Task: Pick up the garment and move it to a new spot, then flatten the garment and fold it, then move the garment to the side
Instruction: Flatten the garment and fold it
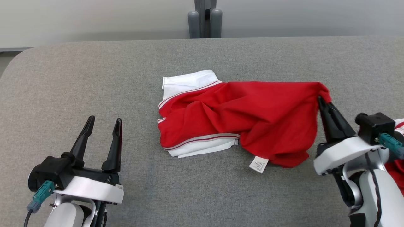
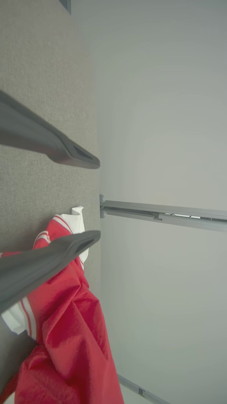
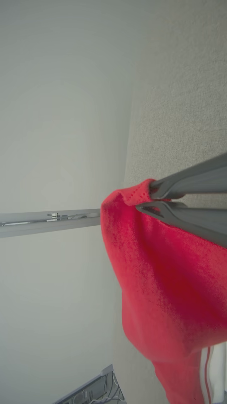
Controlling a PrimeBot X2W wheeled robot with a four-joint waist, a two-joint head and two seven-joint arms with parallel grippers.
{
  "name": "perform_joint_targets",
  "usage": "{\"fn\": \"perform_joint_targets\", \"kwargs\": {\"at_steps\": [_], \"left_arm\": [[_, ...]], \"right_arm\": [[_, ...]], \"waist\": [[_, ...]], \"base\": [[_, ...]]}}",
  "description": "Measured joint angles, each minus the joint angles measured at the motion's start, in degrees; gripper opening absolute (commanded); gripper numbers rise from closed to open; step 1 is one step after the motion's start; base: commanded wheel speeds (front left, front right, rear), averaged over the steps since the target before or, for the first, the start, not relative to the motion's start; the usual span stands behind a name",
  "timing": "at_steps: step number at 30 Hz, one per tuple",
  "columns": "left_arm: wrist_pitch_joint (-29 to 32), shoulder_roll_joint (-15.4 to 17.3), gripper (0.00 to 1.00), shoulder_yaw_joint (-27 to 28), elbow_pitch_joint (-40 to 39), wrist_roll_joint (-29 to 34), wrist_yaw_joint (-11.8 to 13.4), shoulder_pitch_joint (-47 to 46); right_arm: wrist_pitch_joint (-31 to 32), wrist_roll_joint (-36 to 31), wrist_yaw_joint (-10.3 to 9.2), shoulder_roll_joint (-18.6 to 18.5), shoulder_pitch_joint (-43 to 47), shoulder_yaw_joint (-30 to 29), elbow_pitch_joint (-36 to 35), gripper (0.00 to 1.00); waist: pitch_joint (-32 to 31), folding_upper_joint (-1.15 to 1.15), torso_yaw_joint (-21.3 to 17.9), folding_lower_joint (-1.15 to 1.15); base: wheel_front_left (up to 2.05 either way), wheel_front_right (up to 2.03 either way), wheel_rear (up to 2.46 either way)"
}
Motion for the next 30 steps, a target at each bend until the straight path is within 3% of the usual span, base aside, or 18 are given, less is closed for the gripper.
{"fn": "perform_joint_targets", "kwargs": {"at_steps": [7,14,15,16,17,25,30], "left_arm": [[0.6,0.0,1.0,-0.7,0.8,-0.2,-0.4,-0.8],[0.7,0.1,1.0,-0.9,1.0,-0.2,-0.4,-1.3],[0.7,0.2,1.0,-0.9,1.0,-0.2,-0.4,-1.4],[0.7,0.3,1.0,-0.9,1.0,-0.2,-0.4,-1.4],[0.7,0.3,1.0,-0.8,1.0,-0.2,-0.4,-1.6],[0.6,0.7,1.0,-0.3,0.8,0.0,0.6,-1.7],[0.6,1.1,1.0,0.0,0.3,0.5,1.9,-1.3]], "right_arm": [[-0.6,-0.6,0.0,-0.1,-1.9,-6.8,12.4,0.0],[-3.7,-1.9,0.0,0.5,-4.5,-9.4,21.1,0.0],[-4.4,-2.1,0.01,0.6,-4.9,-9.6,21.8,0.06],[-5.2,-2.1,0.01,0.7,-5.4,-9.9,22.3,0.4],[-5.8,-2.1,0.01,0.8,-5.8,-10.0,22.5,1.0],[-9.9,-1.8,0.0,1.2,-6.3,-10.8,19.0,1.0],[-10.7,-1.8,0.0,1.5,-3.9,-10.0,11.0,1.0]], "waist": [[1.1,0.0,0.5,0.0],[2.4,0.0,0.9,0.0],[2.5,0.0,0.9,0.0],[2.6,0.0,0.8,0.0],[2.6,0.0,0.8,0.0],[1.4,0.0,0.6,0.0],[-0.3,0.0,0.2,0.0]], "base": [[0.0,0.0,0.0],[0.0,0.0,0.0],[0.0,0.0,0.0],[0.0,0.0,0.0],[0.0,0.0,0.0],[0.0,0.0,0.0],[0.0,0.0,0.0]]}}
